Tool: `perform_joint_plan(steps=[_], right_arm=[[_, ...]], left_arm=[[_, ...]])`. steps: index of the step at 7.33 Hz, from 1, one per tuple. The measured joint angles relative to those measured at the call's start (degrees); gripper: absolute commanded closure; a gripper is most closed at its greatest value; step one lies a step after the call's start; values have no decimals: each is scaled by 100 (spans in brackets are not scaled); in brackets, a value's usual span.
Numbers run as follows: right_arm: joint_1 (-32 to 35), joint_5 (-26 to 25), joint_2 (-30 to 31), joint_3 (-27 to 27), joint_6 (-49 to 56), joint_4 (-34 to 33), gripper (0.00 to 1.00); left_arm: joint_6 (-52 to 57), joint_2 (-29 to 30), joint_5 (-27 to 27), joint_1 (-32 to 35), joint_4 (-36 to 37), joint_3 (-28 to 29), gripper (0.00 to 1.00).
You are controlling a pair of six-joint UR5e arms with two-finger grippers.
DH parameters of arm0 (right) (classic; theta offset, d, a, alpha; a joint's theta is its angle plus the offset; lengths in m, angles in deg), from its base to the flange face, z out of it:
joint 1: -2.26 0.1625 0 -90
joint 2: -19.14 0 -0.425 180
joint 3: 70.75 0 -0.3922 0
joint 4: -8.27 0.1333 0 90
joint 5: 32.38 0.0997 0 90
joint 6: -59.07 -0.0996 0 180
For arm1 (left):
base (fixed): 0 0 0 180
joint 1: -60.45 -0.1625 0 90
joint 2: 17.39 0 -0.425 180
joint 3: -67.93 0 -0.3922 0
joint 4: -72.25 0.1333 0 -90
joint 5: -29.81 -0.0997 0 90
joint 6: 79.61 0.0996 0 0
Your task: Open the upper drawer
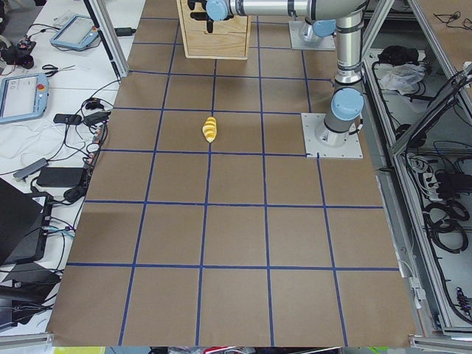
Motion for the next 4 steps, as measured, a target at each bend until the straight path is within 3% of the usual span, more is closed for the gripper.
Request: perform_joint_plan(steps=[4], right_arm=[[-1,0,0,0,7,0,0]], left_arm=[[-2,55,21,3,38,-3,0]])
